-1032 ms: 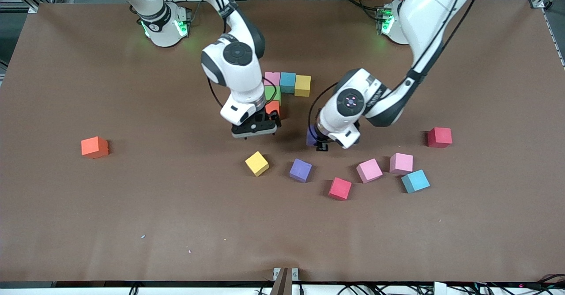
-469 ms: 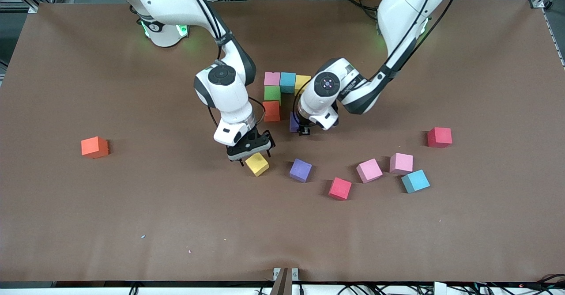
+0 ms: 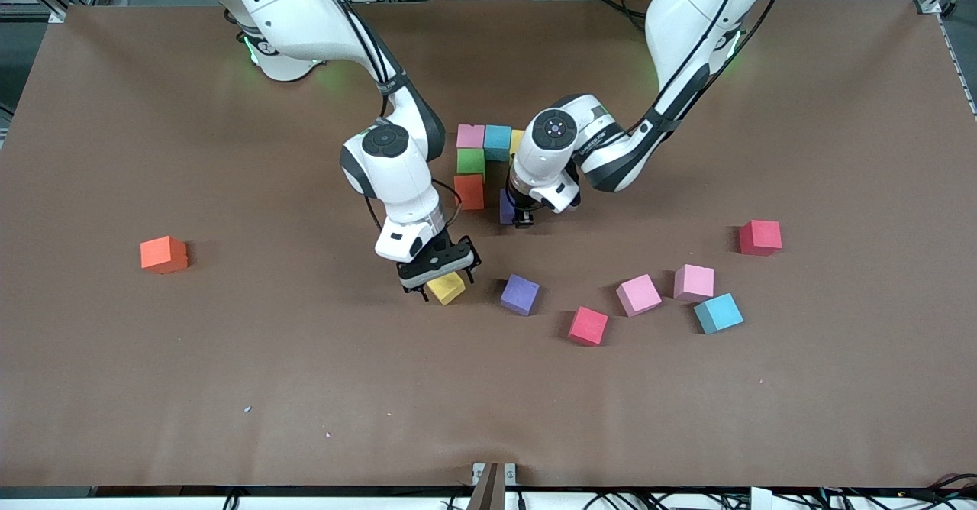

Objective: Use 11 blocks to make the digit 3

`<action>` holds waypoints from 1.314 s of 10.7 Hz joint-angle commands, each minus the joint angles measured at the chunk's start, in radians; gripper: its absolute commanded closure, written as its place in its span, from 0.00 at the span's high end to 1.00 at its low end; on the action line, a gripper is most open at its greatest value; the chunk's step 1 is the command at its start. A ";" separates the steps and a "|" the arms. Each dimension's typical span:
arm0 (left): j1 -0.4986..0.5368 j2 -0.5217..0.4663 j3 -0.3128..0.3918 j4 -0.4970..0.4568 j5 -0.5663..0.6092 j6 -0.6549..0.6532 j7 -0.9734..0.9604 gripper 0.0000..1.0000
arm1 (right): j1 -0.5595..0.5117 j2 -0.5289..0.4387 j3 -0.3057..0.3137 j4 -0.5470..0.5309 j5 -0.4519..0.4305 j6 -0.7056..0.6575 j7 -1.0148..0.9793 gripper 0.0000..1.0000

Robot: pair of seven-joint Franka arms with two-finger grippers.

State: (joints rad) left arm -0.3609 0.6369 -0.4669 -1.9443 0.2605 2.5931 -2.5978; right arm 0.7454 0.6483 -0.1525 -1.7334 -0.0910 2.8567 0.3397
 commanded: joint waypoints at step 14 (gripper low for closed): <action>-0.087 0.032 0.013 0.007 0.028 0.058 -0.065 0.10 | 0.008 0.082 0.019 -0.031 -0.018 0.030 -0.076 1.00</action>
State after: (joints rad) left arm -0.4313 0.6606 -0.4645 -1.9484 0.2605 2.6356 -2.6315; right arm 0.7609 0.7238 -0.1369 -1.7639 -0.0949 2.8774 0.2810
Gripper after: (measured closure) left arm 0.396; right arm 0.000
